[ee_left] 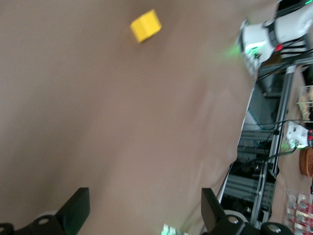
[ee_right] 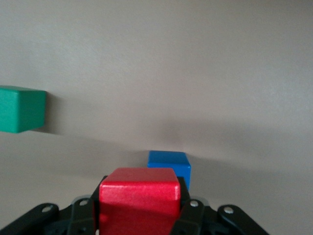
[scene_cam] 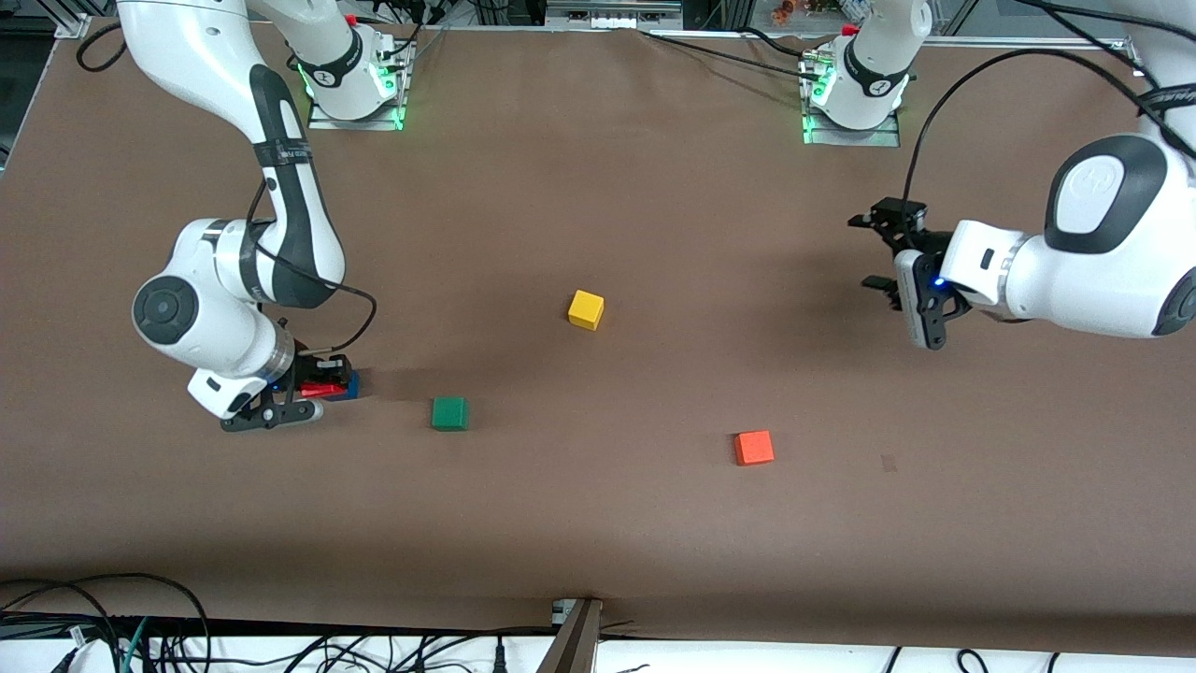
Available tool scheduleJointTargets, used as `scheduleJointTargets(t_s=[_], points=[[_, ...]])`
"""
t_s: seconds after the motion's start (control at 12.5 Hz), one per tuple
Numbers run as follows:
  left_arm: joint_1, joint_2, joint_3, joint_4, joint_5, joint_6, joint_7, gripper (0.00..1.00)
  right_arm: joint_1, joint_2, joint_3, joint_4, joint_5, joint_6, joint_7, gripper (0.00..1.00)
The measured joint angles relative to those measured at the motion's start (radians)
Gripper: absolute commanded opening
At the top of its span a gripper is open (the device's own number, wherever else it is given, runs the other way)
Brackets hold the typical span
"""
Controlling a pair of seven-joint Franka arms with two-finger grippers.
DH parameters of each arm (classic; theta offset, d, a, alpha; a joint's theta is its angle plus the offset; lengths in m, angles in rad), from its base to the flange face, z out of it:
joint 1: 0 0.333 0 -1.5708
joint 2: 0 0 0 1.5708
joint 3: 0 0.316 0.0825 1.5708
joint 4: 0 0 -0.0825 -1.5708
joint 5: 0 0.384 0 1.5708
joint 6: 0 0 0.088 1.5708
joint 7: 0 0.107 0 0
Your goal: Pass red block to right arm, stack on blue
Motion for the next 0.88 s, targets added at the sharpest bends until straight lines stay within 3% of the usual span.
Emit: scheduleJointTargets(t_s=[0.32, 0.64, 0.8, 0.88], points=[[-0.002, -0.026, -0.008, 0.177, 0.215, -0.178, -0.353, 1.0, 0.007, -0.039, -0.003, -0.111, -0.002, 0.11, 0.0, 0.0], [-0.042, -0.094, -0.021, 0.235, 0.411, -0.164, -0.574, 1.0, 0.007, -0.037, -0.004, -0.147, -0.003, 0.184, 0.0, 0.0], [-0.126, -0.14, 0.034, 0.233, 0.446, -0.134, -0.639, 1.0, 0.008, -0.031, -0.004, -0.163, -0.003, 0.214, 0.0, 0.0], [-0.205, -0.16, 0.12, 0.229, 0.448, -0.101, -0.657, 1.0, 0.009, -0.028, -0.004, -0.167, -0.003, 0.221, 0.0, 0.0]])
